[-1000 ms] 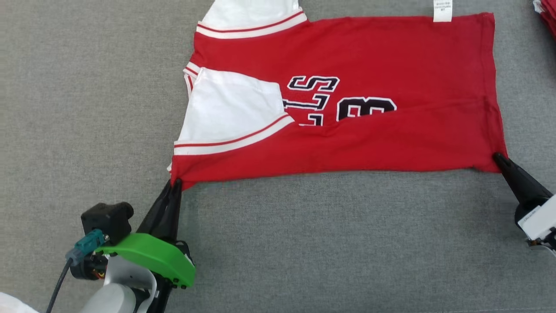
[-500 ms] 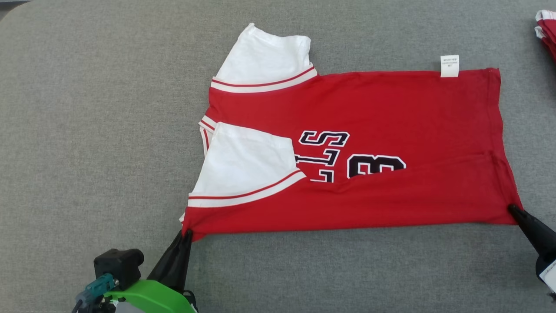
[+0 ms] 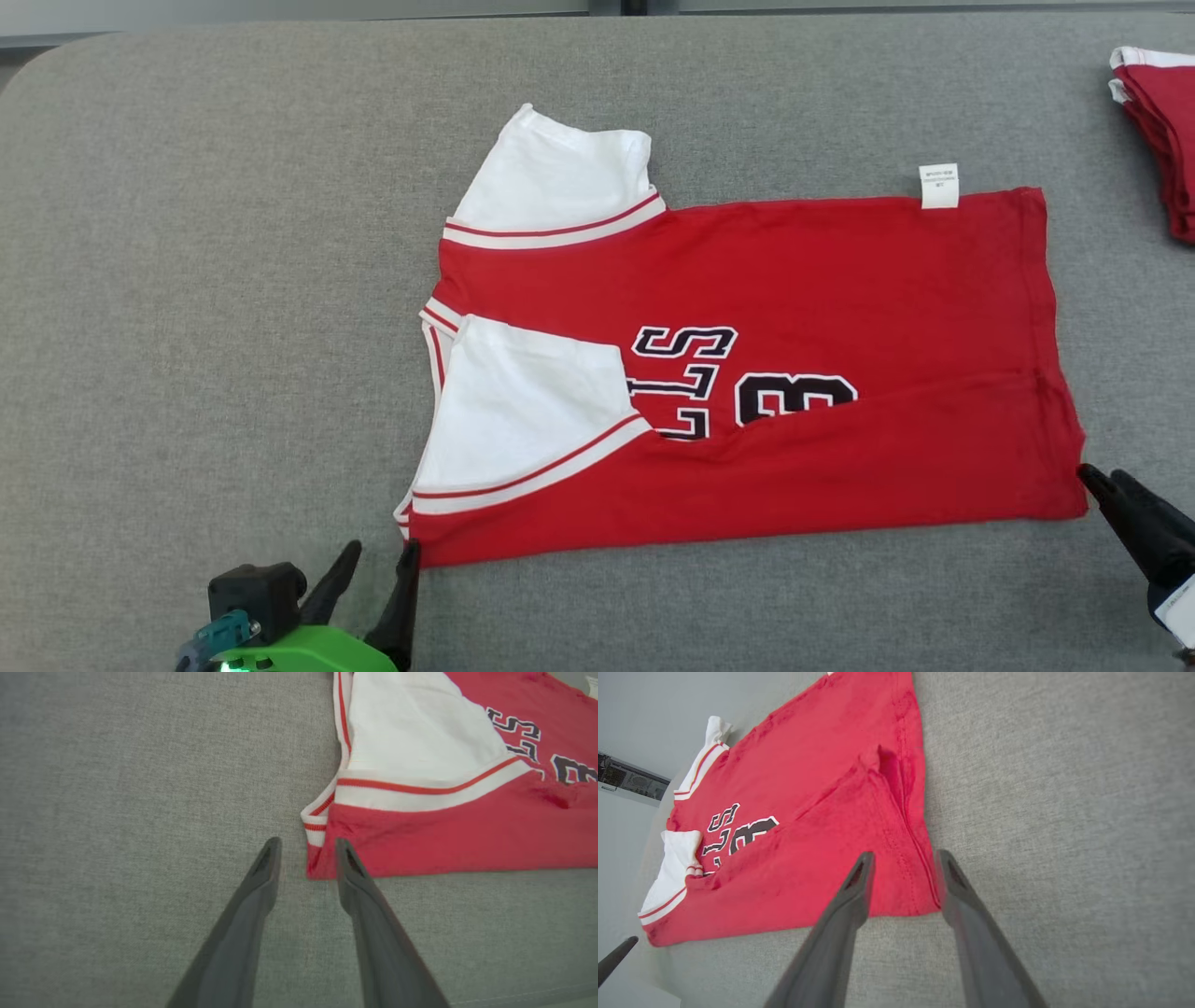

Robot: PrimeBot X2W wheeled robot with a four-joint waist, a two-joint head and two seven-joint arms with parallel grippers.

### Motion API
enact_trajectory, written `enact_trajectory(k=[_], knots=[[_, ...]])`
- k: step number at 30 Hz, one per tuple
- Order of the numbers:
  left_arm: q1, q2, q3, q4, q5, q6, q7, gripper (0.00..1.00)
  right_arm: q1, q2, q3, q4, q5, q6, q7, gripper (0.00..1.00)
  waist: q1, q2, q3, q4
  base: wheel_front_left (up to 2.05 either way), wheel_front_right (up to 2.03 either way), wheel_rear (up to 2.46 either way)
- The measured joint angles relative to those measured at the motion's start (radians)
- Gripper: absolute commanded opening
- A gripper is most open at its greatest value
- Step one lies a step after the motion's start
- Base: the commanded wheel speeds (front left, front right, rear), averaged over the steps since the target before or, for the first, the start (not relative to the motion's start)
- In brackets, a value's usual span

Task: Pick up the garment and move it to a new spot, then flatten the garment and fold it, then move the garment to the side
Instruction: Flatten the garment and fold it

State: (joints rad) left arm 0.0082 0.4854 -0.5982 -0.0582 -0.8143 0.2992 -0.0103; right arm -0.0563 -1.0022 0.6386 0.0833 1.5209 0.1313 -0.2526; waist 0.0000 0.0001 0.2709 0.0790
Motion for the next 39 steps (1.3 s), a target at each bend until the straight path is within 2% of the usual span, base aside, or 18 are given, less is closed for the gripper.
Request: enact_trajectory(k=[6, 9, 13, 14, 15, 18, 22, 25, 28, 32, 39], knots=[[-0.010, 0.016, 0.031, -0.057, 0.002, 0.012, -0.013, 1.00, -0.002, 0.015, -0.071, 0.006, -0.064, 0.000, -0.006, 1.00, 0.0000, 0.0000, -0.021, -0.022, 0.00, 0.00, 0.00], [-0.079, 0.045, 0.061, -0.114, 0.021, 0.021, -0.007, 1.00, -0.032, 0.078, -0.180, 0.000, -0.167, 0.000, -0.009, 1.00, 0.0000, 0.0000, -0.018, -0.040, 0.00, 0.00, 0.00], [-0.242, 0.091, 0.072, -0.158, 0.067, 0.012, 0.066, 1.00, -0.072, 0.183, -0.284, -0.041, -0.286, 0.000, -0.010, 1.00, 0.0000, 0.0000, 0.013, -0.057, 0.00, 0.00, 0.00], [-0.302, 0.097, 0.072, -0.164, 0.074, -0.001, 0.097, 1.00, -0.085, 0.204, -0.298, -0.053, -0.317, 0.000, -0.010, 1.00, 0.0000, 0.0000, 0.026, -0.062, 0.00, 0.00, 0.00], [-0.429, 0.112, 0.068, -0.158, 0.086, -0.034, 0.162, 1.00, -0.115, 0.236, -0.303, -0.075, -0.361, 0.000, -0.010, 1.00, 0.0000, 0.0000, 0.058, -0.070, 0.00, 0.00, 0.00], [-0.589, 0.126, 0.051, -0.114, 0.085, -0.094, 0.269, 1.00, -0.162, 0.269, -0.298, -0.094, -0.395, 0.000, -0.010, 1.00, 0.0000, 0.0000, 0.109, -0.080, 0.00, 0.00, 0.00], [-0.795, 0.140, 0.026, -0.038, 0.085, -0.168, 0.416, 1.00, -0.213, 0.277, -0.278, -0.103, -0.407, 0.000, -0.010, 1.00, 0.0000, 0.0000, 0.176, -0.097, 0.00, 0.00, 0.00], [-0.938, 0.150, -0.011, 0.032, 0.075, -0.228, 0.568, 1.00, -0.247, 0.282, -0.263, -0.100, -0.407, 0.000, -0.010, 1.00, 0.0000, 0.0000, 0.228, -0.115, 0.00, 0.00, 0.00], [-1.050, 0.150, -0.031, 0.091, 0.062, -0.260, 0.696, 1.00, -0.273, 0.289, -0.257, -0.099, -0.407, 0.000, -0.010, 1.00, 0.0001, 0.0000, 0.273, -0.136, 0.00, 0.00, 0.00], [-1.165, 0.144, -0.044, 0.159, 0.040, -0.279, 0.823, 1.00, -0.300, 0.304, -0.244, -0.101, -0.407, 0.000, -0.010, 1.00, 0.0001, 0.0000, 0.323, -0.170, 0.00, 0.00, 0.00], [-1.270, 0.153, -0.067, 0.242, 0.037, -0.289, 0.967, 1.00, -0.324, 0.325, -0.239, -0.097, -0.408, 0.000, -0.010, 1.00, 0.0001, 0.0000, 0.385, -0.238, 0.00, 0.00, 0.00]])
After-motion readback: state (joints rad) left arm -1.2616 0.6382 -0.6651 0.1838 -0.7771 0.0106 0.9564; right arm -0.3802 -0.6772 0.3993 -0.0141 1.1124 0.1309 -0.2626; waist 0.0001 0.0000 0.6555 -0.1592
